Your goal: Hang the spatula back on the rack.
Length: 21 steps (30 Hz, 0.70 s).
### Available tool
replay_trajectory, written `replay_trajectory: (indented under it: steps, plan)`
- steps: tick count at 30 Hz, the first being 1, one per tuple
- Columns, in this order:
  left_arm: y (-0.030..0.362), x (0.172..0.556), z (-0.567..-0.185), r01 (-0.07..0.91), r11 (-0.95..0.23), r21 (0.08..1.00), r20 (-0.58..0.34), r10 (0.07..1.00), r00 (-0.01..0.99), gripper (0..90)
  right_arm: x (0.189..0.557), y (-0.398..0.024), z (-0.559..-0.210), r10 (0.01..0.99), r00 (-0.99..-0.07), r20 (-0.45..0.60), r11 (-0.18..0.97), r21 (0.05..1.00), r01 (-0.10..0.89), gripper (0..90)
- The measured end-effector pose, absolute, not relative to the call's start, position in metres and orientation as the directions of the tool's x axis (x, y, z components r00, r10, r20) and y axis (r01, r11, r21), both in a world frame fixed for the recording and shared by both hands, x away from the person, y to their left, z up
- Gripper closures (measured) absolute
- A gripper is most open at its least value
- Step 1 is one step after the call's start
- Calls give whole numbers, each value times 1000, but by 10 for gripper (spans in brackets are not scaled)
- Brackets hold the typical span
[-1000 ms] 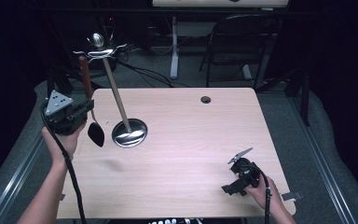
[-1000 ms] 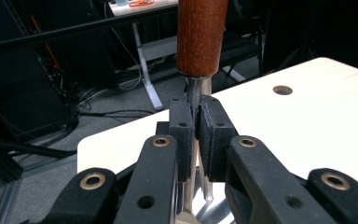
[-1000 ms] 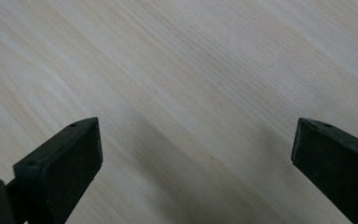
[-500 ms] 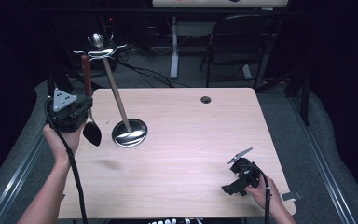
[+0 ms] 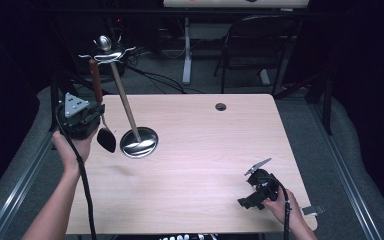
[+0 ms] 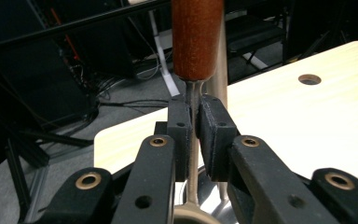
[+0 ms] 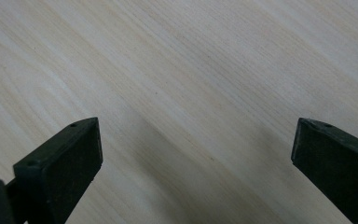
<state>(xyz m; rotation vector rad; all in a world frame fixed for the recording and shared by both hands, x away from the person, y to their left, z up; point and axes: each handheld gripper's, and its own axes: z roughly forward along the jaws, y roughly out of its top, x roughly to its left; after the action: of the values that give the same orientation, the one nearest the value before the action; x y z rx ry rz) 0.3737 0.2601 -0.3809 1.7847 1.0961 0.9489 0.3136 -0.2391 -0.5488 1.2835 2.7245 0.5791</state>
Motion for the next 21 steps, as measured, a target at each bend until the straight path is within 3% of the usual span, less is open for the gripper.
replay_trajectory:
  steps: [10, 14, 21]
  plan:
    - [244, 371, -387, 252, -368, 895, 262, 892, 369, 710, 313, -239, -550, 762, -640, 98, 568, 372, 734, 15]
    - [243, 369, -387, 257, -360, 897, 246, 889, 386, 644, 313, -239, -550, 761, -642, 99, 570, 372, 733, 16]
    - [253, 360, -388, 294, -297, 908, 159, 896, 414, 408, 313, -239, -548, 753, -652, 94, 585, 359, 727, 16]
